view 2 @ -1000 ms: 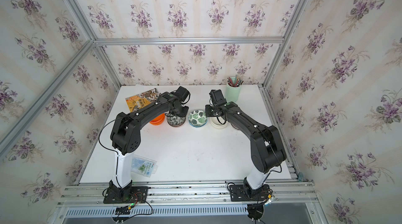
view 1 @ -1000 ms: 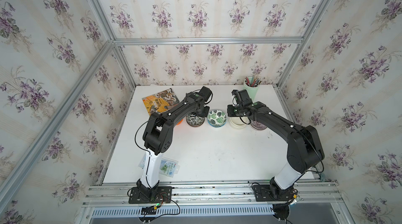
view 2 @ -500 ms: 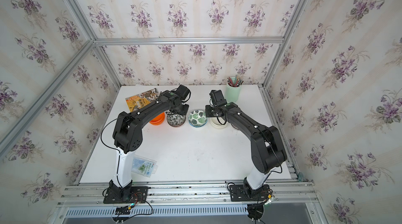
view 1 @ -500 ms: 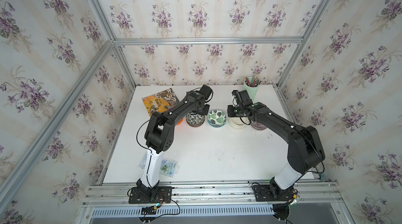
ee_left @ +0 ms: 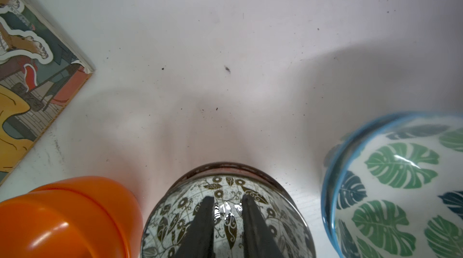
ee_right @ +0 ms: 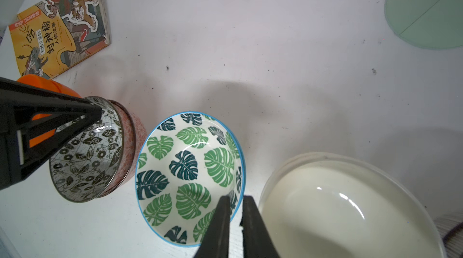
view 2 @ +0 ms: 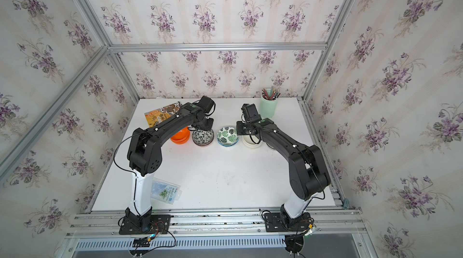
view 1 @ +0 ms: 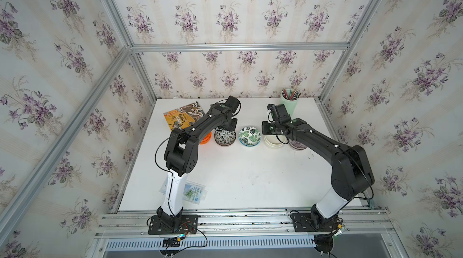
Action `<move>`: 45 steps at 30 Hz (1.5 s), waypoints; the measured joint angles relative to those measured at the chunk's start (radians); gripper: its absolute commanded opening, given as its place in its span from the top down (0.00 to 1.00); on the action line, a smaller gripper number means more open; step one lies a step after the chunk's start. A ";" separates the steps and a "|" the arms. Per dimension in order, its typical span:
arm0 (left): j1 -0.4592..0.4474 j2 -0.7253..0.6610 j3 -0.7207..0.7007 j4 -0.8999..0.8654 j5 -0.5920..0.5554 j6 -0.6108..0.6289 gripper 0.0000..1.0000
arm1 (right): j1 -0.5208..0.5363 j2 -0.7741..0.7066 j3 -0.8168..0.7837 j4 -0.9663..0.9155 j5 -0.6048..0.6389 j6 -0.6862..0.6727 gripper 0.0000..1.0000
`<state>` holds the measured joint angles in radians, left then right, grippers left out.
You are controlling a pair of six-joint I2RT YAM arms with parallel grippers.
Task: Stack the bowls
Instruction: Adjust the bowl at the center of the board.
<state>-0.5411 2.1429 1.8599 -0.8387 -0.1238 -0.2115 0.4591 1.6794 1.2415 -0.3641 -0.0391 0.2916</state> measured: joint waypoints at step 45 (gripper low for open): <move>0.019 -0.061 -0.010 -0.023 -0.006 0.000 0.75 | 0.001 -0.001 -0.004 0.002 0.000 0.000 0.84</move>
<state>-0.5220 2.0815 1.8496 -0.8616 -0.1299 -0.2111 0.4599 1.6783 1.2373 -0.3626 -0.0387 0.2913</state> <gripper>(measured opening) 0.249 0.163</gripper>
